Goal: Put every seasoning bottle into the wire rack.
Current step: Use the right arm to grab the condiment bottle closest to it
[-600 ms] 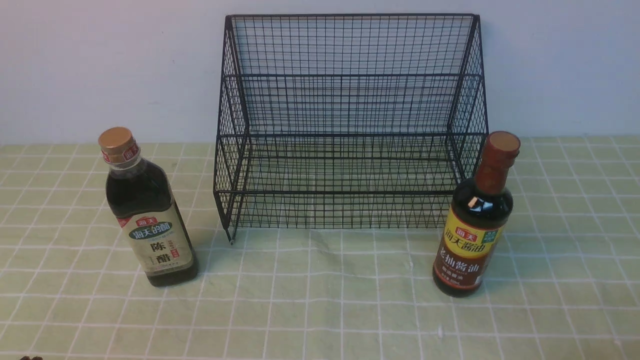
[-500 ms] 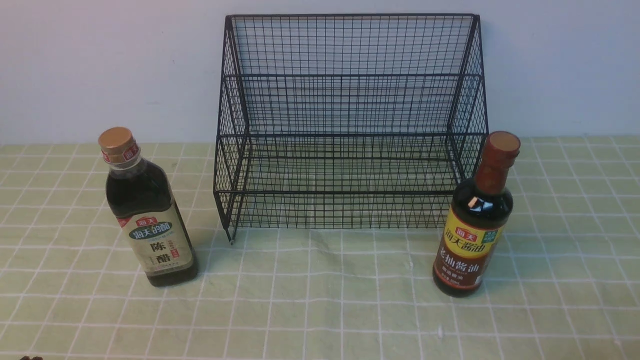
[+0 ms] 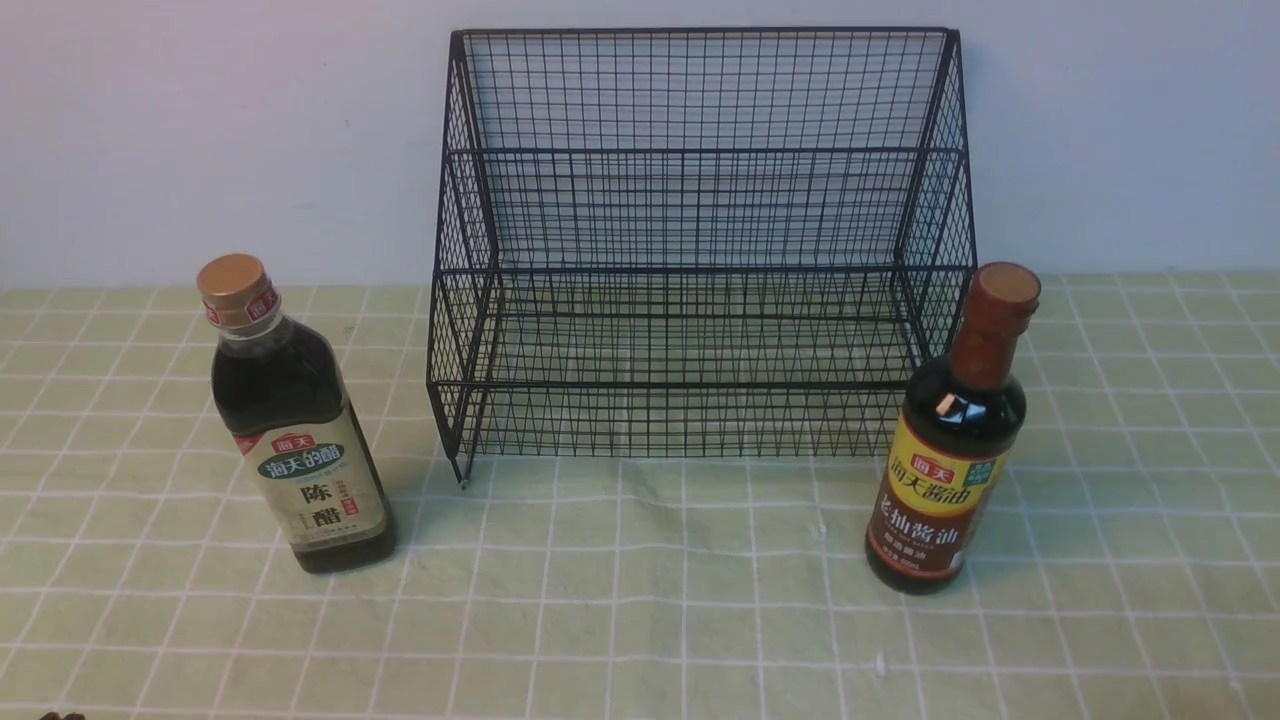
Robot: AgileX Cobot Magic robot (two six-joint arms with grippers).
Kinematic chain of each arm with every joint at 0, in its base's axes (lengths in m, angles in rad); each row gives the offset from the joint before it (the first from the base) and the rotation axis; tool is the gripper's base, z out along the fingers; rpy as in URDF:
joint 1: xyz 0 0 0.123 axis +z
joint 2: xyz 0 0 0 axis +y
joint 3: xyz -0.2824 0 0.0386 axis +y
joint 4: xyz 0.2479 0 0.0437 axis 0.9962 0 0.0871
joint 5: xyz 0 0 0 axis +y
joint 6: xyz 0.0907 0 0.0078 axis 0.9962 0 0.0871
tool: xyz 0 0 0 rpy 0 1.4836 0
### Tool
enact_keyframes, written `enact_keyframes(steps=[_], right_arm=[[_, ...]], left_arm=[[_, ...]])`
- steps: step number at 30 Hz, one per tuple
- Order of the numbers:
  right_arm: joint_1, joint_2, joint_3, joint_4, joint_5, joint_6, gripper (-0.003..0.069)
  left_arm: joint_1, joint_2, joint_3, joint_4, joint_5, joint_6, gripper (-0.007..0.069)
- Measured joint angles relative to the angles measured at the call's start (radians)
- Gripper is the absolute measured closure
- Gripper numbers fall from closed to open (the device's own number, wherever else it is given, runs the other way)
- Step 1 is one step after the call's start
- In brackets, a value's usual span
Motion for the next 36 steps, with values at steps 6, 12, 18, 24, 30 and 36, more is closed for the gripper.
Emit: enact_keyframes(steps=[6, 12, 18, 24, 30, 36], right_arm=[[0.000, 0.000, 0.000, 0.000, 0.000, 0.000, 0.0673], [0.000, 0.000, 0.000, -0.001, 0.000, 0.000, 0.0673], [0.000, 0.000, 0.003, -0.002, -0.021, 0.000, 0.0673], [0.000, 0.000, 0.009, 0.204, -0.312, 0.110, 0.0673], [0.000, 0.000, 0.009, 0.426, -0.575, 0.237, 0.0673], [0.000, 0.000, 0.009, 0.508, -0.722, 0.253, 0.0673]], left_arm=[[0.000, 0.000, 0.000, 0.000, 0.000, 0.000, 0.0607], [0.000, 0.000, 0.000, 0.000, 0.000, 0.000, 0.0607], [0.000, 0.000, 0.000, 0.000, 0.000, 0.000, 0.0607], [0.000, 0.000, 0.000, 0.000, 0.000, 0.000, 0.0607], [0.000, 0.000, 0.000, 0.000, 0.000, 0.000, 0.0607], [0.000, 0.000, 0.000, 0.000, 0.000, 0.000, 0.0607]])
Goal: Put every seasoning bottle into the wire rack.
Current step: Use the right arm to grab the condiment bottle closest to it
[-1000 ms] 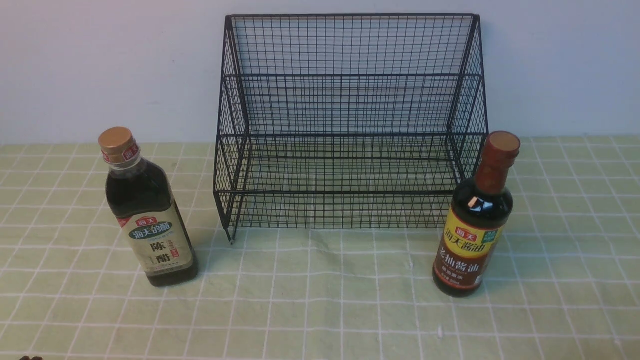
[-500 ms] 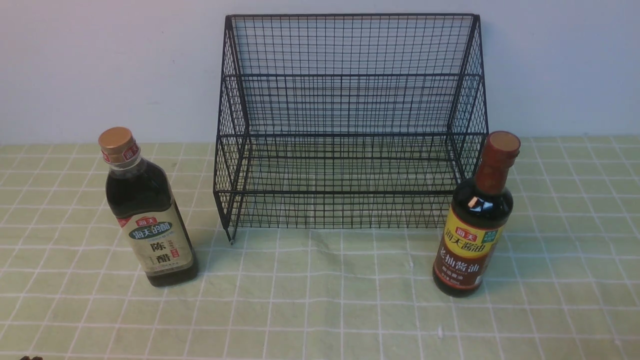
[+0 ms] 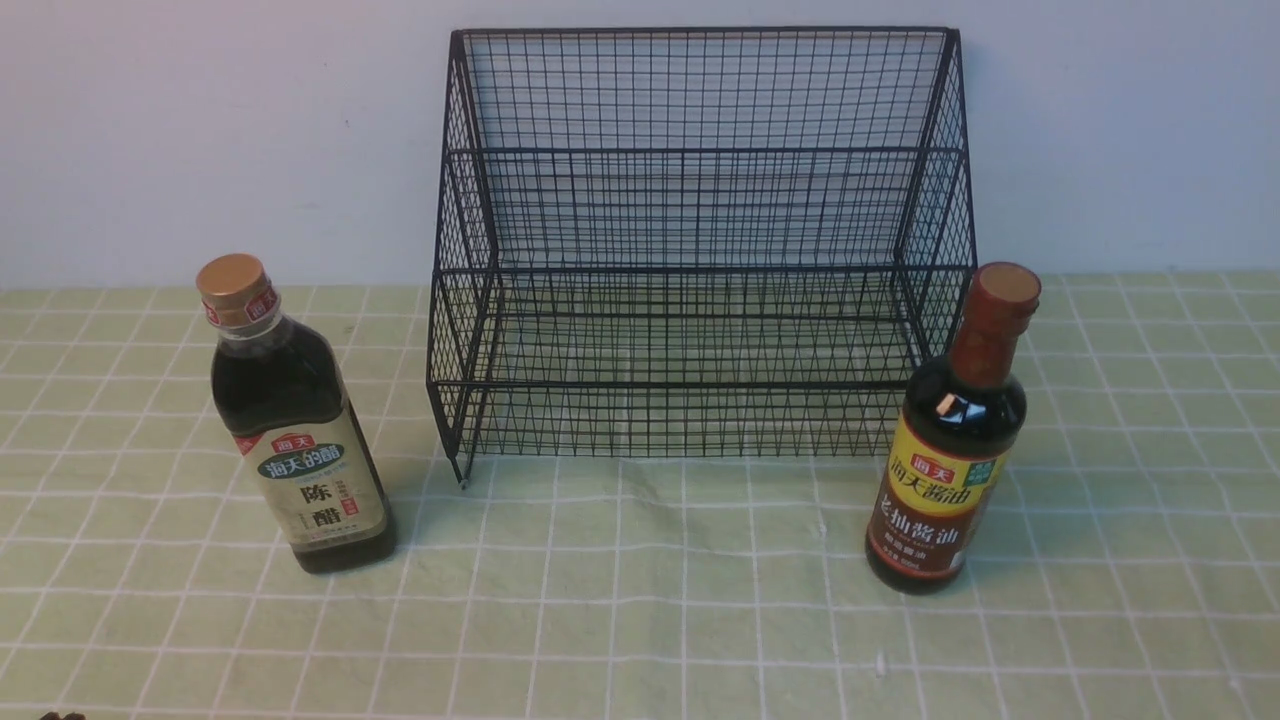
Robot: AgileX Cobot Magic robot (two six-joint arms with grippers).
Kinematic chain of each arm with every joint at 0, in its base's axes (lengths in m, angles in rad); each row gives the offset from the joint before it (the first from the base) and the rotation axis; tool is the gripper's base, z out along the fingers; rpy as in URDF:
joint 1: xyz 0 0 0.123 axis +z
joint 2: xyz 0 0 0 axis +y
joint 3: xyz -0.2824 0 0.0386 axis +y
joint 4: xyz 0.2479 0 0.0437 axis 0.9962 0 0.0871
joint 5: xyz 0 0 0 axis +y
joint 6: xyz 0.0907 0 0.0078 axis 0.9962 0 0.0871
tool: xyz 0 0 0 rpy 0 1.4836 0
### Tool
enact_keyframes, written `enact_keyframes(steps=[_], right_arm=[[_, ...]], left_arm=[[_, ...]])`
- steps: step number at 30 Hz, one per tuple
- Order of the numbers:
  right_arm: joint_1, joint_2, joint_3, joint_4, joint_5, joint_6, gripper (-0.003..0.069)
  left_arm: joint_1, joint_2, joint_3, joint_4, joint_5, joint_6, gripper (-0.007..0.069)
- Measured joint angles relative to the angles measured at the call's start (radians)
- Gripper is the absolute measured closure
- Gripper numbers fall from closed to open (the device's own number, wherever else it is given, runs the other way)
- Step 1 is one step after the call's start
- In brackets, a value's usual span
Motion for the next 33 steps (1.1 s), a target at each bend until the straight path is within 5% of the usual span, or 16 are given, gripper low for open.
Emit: enact_keyframes(steps=[7, 13, 19, 23, 28, 33], right_arm=[[0.001, 0.014, -0.073, -0.026, 0.046, 0.096, 0.0673], [0.021, 0.303, -0.458, -0.329, 0.541, 0.113, 0.0673], [0.119, 0.630, -0.771, -0.318, 0.969, -0.102, 0.0673], [0.171, 0.776, -0.887, -0.248, 1.051, -0.242, 0.0667], [0.208, 0.917, -0.993, -0.118, 1.056, -0.398, 0.0591], [0.236, 1.054, -1.044, 0.018, 1.010, -0.595, 0.0361]], left_arm=[[0.000, 0.000, 0.000, 0.000, 0.000, 0.000, 0.0607], [0.000, 0.000, 0.000, 0.000, 0.000, 0.000, 0.0607], [0.000, 0.000, 0.000, 0.000, 0.000, 0.000, 0.0607], [0.000, 0.000, 0.000, 0.000, 0.000, 0.000, 0.0607], [0.000, 0.000, 0.000, 0.000, 0.000, 0.000, 0.0607], [0.000, 0.000, 0.000, 0.000, 0.000, 0.000, 0.0607]])
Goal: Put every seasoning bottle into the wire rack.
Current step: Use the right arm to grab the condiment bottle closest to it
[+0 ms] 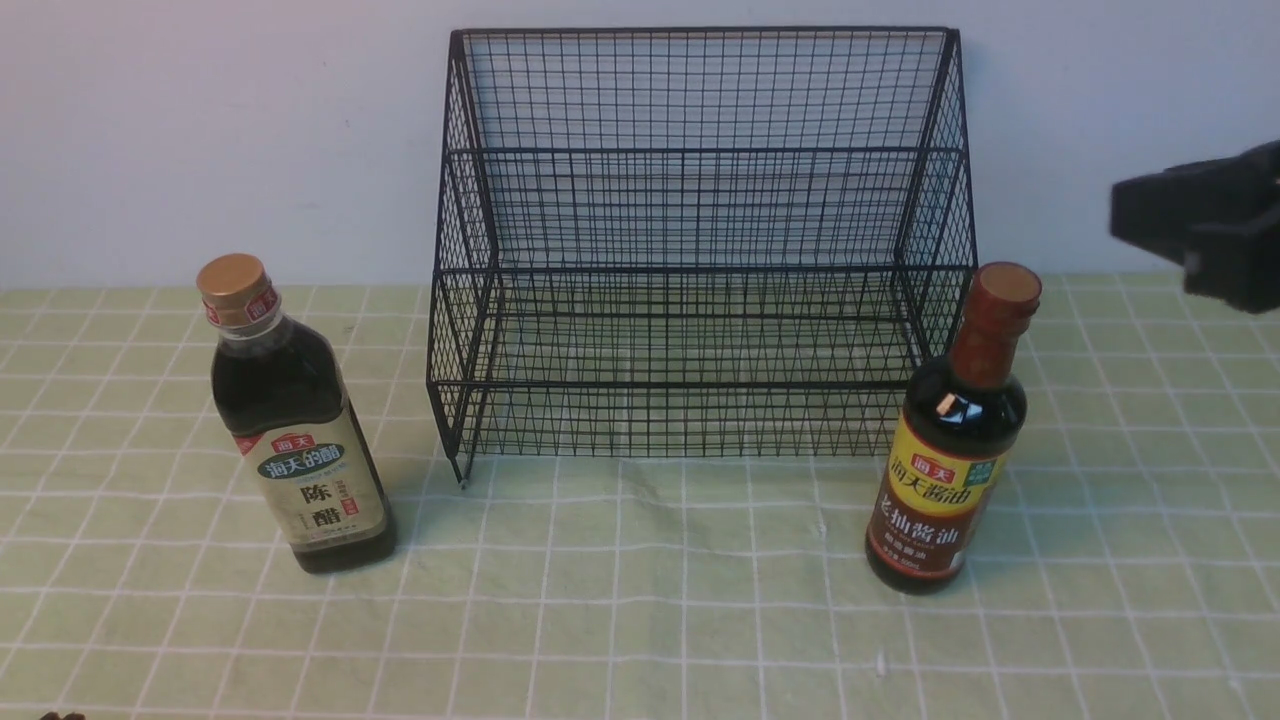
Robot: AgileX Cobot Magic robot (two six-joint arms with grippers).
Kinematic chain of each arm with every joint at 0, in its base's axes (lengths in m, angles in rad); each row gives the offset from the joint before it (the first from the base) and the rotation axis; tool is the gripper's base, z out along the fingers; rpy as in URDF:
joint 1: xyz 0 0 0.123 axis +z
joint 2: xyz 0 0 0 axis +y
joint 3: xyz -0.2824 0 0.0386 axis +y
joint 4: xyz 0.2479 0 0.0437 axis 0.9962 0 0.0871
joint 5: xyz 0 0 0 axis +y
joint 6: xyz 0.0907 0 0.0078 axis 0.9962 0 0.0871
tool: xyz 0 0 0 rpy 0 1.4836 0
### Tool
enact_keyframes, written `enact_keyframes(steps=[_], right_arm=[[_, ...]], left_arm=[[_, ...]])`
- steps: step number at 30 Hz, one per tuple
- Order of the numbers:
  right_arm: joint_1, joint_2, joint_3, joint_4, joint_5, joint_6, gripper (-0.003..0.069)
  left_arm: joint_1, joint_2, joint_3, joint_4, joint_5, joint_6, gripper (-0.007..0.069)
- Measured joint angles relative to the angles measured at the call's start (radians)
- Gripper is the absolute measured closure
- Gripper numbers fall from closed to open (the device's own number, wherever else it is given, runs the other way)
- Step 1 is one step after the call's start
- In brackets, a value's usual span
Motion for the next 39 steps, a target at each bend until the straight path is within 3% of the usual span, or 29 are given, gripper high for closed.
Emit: enact_keyframes(steps=[2, 4, 8, 18, 21, 25, 27, 31, 39], right_arm=[[0.006, 0.031, -0.005, 0.028, -0.004, -0.039, 0.0302], [0.018, 0.097, -0.006, 0.081, -0.010, -0.108, 0.0182], [0.024, 0.178, -0.006, 0.104, -0.022, -0.194, 0.0062], [0.024, 0.287, -0.007, 0.108, -0.045, -0.216, 0.0024], [0.024, 0.310, -0.007, 0.108, -0.031, -0.217, 0.0037], [0.024, 0.327, -0.007, 0.108, -0.037, -0.220, 0.0109], [0.024, 0.332, -0.007, 0.108, -0.045, -0.220, 0.0172], [0.024, 0.334, -0.007, 0.096, -0.054, -0.229, 0.0380], [0.024, 0.328, -0.007, 0.089, -0.047, -0.254, 0.0382]], left_arm=[[0.000, 0.000, 0.000, 0.000, 0.000, 0.000, 0.0607], [0.000, 0.000, 0.000, 0.000, 0.000, 0.000, 0.0607], [0.000, 0.000, 0.000, 0.000, 0.000, 0.000, 0.0607], [0.000, 0.000, 0.000, 0.000, 0.000, 0.000, 0.0607], [0.000, 0.000, 0.000, 0.000, 0.000, 0.000, 0.0607], [0.000, 0.000, 0.000, 0.000, 0.000, 0.000, 0.0607], [0.000, 0.000, 0.000, 0.000, 0.000, 0.000, 0.0607], [0.000, 0.000, 0.000, 0.000, 0.000, 0.000, 0.0607], [0.000, 0.000, 0.000, 0.000, 0.000, 0.000, 0.0607]])
